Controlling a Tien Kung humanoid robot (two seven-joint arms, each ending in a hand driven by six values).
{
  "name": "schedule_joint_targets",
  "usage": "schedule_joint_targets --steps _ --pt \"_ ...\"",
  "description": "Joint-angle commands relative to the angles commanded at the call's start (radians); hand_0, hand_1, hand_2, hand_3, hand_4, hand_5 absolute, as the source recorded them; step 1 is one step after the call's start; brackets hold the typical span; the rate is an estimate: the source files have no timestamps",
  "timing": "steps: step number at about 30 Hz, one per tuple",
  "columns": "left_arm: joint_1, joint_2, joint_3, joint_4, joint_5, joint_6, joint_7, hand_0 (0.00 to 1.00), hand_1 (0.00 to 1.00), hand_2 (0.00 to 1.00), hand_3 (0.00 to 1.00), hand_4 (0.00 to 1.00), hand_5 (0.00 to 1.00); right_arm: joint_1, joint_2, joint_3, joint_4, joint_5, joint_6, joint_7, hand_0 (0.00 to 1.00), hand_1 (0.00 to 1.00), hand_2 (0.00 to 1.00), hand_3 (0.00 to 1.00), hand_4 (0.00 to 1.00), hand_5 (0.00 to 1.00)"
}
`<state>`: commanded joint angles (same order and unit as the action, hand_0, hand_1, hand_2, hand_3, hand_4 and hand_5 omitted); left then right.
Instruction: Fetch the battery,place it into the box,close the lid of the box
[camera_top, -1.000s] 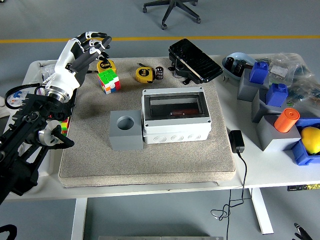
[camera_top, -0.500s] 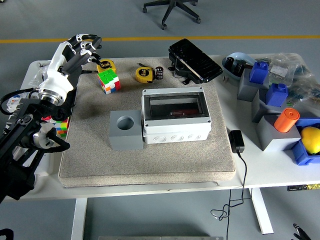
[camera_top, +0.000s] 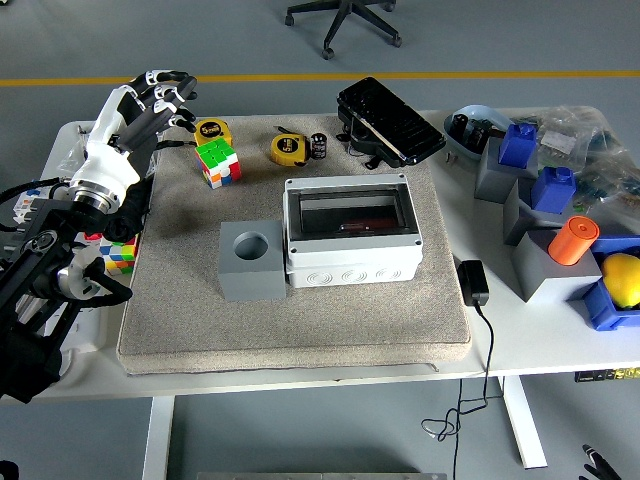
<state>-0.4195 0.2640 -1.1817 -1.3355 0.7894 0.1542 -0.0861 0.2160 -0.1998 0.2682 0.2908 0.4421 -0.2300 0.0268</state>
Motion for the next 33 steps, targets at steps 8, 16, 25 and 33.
schedule_joint_targets --steps 8,16,25,33 --pt "0.016 0.006 0.013 -0.009 -0.004 0.0 0.004 0.266 0.325 0.461 0.513 0.931 0.298 -0.015 -0.002 -0.006 -0.002 0.003 0.006 -0.014 0.659 0.638 0.636 0.535 0.878 0.433" --pt "0.022 0.001 0.012 -0.016 -0.006 0.001 0.011 0.267 0.327 0.463 0.514 0.93 0.297 -0.026 0.013 0.004 -0.002 -0.004 0.014 -0.008 0.659 0.639 0.636 0.537 0.88 0.437" --pt "0.029 -0.004 0.005 -0.02 -0.001 0.002 0.019 0.267 0.329 0.464 0.514 0.929 0.296 -0.025 0.008 0.017 -0.001 -0.013 0.012 -0.011 0.659 0.638 0.641 0.537 0.881 0.437" --pt "0.028 -0.002 0.013 -0.022 0.0 0.002 0.019 0.267 0.331 0.464 0.514 0.929 0.296 -0.023 0.01 0.021 -0.001 -0.017 0.013 -0.009 0.66 0.639 0.642 0.537 0.882 0.438"
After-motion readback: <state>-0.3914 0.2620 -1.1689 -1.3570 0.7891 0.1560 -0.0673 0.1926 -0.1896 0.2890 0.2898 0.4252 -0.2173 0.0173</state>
